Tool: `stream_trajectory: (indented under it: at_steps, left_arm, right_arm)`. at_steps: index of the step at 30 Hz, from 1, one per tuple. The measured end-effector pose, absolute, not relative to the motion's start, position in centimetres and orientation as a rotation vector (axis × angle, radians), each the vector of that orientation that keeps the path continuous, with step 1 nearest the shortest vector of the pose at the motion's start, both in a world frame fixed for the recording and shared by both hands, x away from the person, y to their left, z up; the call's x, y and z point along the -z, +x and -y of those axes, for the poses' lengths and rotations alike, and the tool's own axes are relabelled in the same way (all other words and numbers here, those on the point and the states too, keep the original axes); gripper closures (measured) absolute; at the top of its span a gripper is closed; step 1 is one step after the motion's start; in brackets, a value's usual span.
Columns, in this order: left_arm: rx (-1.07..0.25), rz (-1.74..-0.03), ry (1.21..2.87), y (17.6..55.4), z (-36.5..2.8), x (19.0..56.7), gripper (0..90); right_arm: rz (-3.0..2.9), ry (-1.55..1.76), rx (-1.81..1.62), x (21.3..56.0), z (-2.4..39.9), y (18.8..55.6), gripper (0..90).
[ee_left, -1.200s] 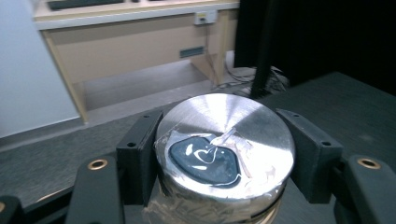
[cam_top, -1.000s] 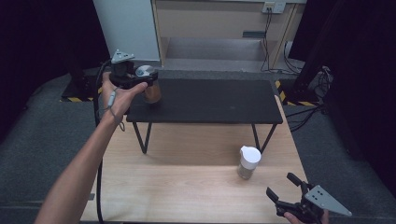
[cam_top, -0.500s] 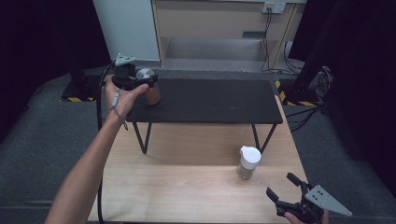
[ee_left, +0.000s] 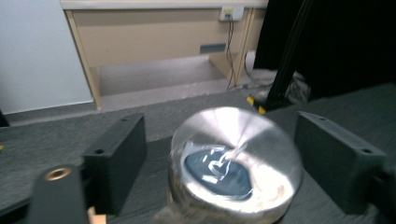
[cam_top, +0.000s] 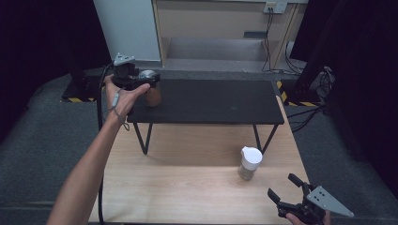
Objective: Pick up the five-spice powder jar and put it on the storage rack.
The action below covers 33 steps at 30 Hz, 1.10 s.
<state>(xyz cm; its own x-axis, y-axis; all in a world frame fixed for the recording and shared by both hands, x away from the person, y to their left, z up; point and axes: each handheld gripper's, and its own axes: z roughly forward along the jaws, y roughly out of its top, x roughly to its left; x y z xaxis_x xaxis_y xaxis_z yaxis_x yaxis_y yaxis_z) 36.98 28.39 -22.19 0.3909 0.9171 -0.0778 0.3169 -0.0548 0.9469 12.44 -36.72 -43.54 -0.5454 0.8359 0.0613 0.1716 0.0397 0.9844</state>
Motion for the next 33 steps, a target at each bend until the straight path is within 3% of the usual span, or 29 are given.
stream_trajectory:
  at_steps: [19,33]
  left_arm:
    - [-0.747,-0.982,1.517,33.3,-30.0,19.4,10.6]
    - [-0.62,-0.775,1.485,29.2,-31.6,21.5,2.2]
  right_arm:
    - [-1.771,1.007,-1.55,43.5,36.7,12.4,6.4]
    - [-1.785,0.999,-1.547,43.4,36.6,12.6,6.7]
